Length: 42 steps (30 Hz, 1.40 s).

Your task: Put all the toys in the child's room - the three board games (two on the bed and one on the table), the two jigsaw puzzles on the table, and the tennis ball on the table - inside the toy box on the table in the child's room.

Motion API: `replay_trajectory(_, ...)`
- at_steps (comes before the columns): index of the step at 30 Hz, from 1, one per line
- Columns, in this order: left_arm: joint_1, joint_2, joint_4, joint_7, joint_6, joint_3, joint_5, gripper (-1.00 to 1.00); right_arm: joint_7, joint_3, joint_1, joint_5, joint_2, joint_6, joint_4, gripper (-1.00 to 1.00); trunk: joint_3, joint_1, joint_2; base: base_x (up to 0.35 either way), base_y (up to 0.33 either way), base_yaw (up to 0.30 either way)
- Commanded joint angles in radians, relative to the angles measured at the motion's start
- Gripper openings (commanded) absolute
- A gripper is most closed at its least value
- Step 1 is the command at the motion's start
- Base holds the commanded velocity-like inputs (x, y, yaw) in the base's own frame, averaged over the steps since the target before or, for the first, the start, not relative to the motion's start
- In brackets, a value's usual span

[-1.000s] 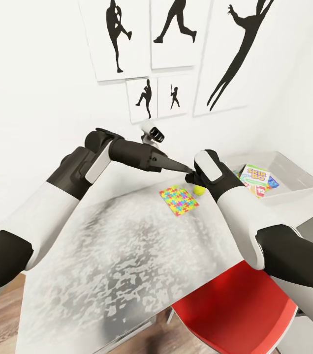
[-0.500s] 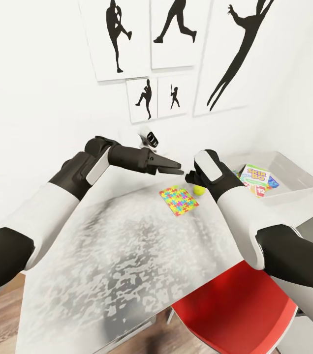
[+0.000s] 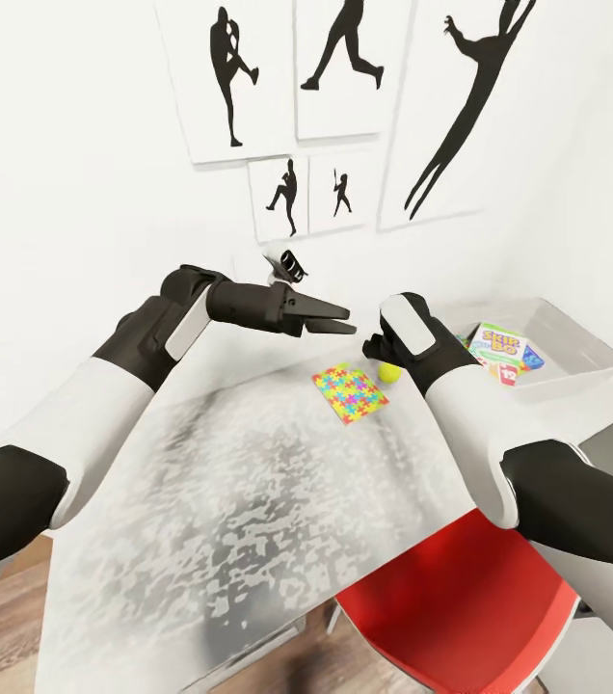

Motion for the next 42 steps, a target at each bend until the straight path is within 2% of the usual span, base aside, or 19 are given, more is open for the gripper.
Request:
replay_trajectory(1, -0.001, 0.001, 0.000, -0.004, 0.011, -0.003, 0.001, 1.00, -0.008, 0.005, -0.001, -0.008, -0.001, 0.005, -0.001, 1.00, -0.002, 0.001, -0.002, 0.000, 0.000, 0.000)
replay_trajectory(10, -0.001, -0.001, 0.000, -0.004, 0.011, -0.002, -0.003, 1.00, -0.008, 0.004, -0.003, -0.008, -0.001, 0.004, -0.003, 1.00, -0.005, 0.001, -0.002, 0.000, 0.000, 0.000)
replay_trajectory(28, -0.001, -0.001, 0.000, -0.004, 0.011, -0.004, -0.001, 1.00, -0.008, 0.003, -0.003, -0.008, -0.002, 0.005, -0.003, 1.00, -0.028, 0.001, -0.002, 0.000, 0.000, 0.000)
replay_trajectory(42, -0.001, 0.004, 0.000, -0.003, 0.011, -0.005, 0.001, 1.00, -0.007, 0.003, -0.005, -0.008, -0.003, 0.006, -0.003, 1.00, -0.029, 0.001, -0.002, 0.042, 0.000, 0.000)
